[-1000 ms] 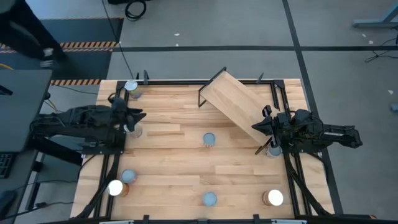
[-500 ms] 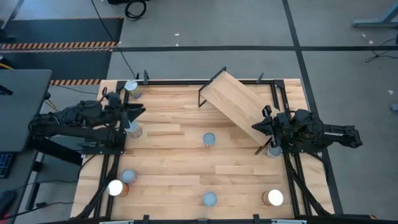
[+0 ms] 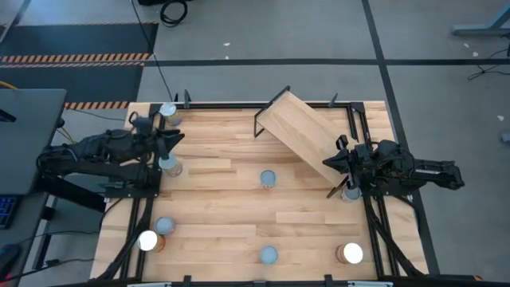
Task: Pick and place cans onto a shelf
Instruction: Put the bottom canned peaches can on the shelf
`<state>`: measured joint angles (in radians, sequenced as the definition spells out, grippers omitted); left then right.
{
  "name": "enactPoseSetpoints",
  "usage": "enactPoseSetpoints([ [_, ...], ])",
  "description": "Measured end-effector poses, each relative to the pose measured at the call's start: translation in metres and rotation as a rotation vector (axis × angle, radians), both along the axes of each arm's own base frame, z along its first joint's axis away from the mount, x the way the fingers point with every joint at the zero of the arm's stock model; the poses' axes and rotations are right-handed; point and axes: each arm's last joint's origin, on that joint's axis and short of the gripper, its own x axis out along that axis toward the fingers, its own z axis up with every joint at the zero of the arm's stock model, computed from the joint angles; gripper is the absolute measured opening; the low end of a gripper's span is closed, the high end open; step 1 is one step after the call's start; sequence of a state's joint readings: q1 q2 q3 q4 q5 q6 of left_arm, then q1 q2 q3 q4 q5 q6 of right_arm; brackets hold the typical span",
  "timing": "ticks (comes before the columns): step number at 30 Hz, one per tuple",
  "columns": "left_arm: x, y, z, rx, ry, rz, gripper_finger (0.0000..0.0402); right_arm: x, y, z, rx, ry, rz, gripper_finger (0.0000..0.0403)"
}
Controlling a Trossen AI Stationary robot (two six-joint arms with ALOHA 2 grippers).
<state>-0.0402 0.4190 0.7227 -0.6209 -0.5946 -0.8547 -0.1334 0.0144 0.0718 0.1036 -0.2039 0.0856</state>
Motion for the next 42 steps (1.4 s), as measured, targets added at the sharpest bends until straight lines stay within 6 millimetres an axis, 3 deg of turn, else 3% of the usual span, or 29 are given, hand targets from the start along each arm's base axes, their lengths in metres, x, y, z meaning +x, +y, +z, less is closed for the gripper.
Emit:
enactPoseSetpoints([
  [8, -0.012, 0.000, -0.031, -0.662, -0.096, 0.355, 0.0199, 0.000, 0.000, 0.000, 0.000, 0.001, 0.000, 0.0011],
  [20, 0.033, -0.005, -0.057, -0.914, 0.049, 0.602, 0.0200, 0.000, 0.000, 0.000, 0.000, 0.001, 0.000, 0.0011],
  [32, 0.018, -0.004, -0.063, -0.931, 0.139, 0.770, 0.0203, 0.000, 0.000, 0.000, 0.000, 0.001, 0.000, 0.0011],
  [36, 0.027, -0.001, -0.037, -0.861, 0.075, 0.709, 0.0203, 0.000, 0.000, 0.000, 0.000, 0.001, 0.000, 0.0011],
  [42, 0.051, 0.008, -0.006, -0.716, 0.229, 0.620, 0.0204, 0.000, 0.000, 0.000, 0.000, 0.001, 0.000, 0.0011],
])
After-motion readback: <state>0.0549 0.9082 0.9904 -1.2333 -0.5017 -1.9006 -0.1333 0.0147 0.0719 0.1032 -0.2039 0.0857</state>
